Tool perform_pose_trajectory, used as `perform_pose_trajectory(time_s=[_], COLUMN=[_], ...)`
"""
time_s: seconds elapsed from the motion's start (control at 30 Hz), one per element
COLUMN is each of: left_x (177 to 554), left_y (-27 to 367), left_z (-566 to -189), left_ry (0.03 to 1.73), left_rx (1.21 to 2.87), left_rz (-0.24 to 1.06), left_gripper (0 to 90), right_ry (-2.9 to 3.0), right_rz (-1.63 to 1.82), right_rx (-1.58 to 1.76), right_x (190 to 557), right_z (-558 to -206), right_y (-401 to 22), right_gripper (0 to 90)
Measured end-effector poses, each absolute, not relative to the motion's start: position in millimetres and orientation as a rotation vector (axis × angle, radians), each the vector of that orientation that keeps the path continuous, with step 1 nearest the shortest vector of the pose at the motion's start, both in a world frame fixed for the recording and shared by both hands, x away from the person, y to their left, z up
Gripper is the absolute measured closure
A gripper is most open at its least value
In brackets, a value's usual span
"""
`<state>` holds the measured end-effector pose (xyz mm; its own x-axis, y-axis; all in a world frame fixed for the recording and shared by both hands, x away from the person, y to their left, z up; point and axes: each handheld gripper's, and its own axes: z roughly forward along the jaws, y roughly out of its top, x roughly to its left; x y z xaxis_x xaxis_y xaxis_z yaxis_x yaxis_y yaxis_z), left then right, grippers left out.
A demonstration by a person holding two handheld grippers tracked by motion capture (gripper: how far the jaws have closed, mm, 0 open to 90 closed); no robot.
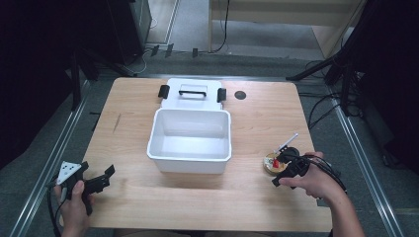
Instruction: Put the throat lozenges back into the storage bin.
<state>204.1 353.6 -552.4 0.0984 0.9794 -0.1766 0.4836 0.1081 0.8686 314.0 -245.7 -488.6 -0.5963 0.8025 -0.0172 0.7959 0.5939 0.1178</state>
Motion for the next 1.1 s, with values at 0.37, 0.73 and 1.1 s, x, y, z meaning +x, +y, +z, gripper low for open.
perform_pose_trajectory(time_s=[0.37, 0.73, 1.1], left_x=[204.5, 204.7, 205.3], left_y=[354.4, 354.4, 354.7], left_z=[-552.4, -552.3, -552.5], left_ry=[1.520, 1.516, 1.519], left_rx=[1.502, 1.508, 1.507], left_rz=[0.707, 0.705, 0.699], left_gripper=[0.0, 0.0, 0.0], right_ry=[2.698, 2.669, 2.614], right_rz=[0.135, 0.102, 0.038], right_rx=[1.486, 1.525, 1.578], right_x=[335.4, 351.7, 362.6], right_z=[-487.5, -492.7, -501.3], right_y=[-236.9, -224.6, -219.9], right_gripper=[13.8, 13.2, 14.3])
